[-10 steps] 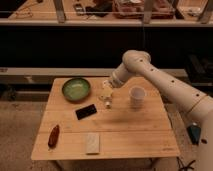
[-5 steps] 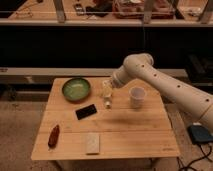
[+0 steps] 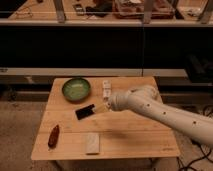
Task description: Place the eraser in the ceramic cup
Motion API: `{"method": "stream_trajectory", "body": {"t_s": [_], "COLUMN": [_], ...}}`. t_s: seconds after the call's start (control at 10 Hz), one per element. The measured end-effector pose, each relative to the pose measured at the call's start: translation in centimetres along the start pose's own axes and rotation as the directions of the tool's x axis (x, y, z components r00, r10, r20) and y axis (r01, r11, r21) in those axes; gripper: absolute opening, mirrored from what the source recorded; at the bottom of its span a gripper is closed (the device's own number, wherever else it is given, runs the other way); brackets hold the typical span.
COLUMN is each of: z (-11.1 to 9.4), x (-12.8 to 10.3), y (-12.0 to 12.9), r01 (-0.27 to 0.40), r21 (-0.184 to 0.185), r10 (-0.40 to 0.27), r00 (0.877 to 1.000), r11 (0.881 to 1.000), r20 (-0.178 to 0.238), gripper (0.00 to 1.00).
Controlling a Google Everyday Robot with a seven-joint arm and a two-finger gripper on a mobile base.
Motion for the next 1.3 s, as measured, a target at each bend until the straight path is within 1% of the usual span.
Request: {"method": "stream_trajectory", "body": {"t_s": [0.2,0.5,0.6,0.8,0.9,1.1,1.3], "z": [-0.1,0.0,0.0,-0.1,0.0,0.3,0.5], "x": [-1.0,-0.9,-0.9,-0.6,-0.8,-1.5,-1.5], "y": [-1.5,-1.8,-1.6,-0.5,0.0,0.5,0.4], "r01": [-0.029,-0.029,-0.028,0.005,0.023,0.054,0.111], "r21": [0.019,0.024,0.020,-0.008,-0.018,-0.029,-0.039], "r10": [0.030,0.029,0.028,-0.006,-0.025,-0.057,-0.116], "r00": [0.999,0.999,0.999,0.998,0.996,0.993,0.984], "r11": [0.999,0.999,0.999,1.000,1.000,0.998,0.993], "r20": [-0.028,-0.030,-0.031,-0.067,-0.082,-0.108,-0.134], "gripper": [0.80,0.80,0.80,0.80,0.80,0.80,0.80]}}
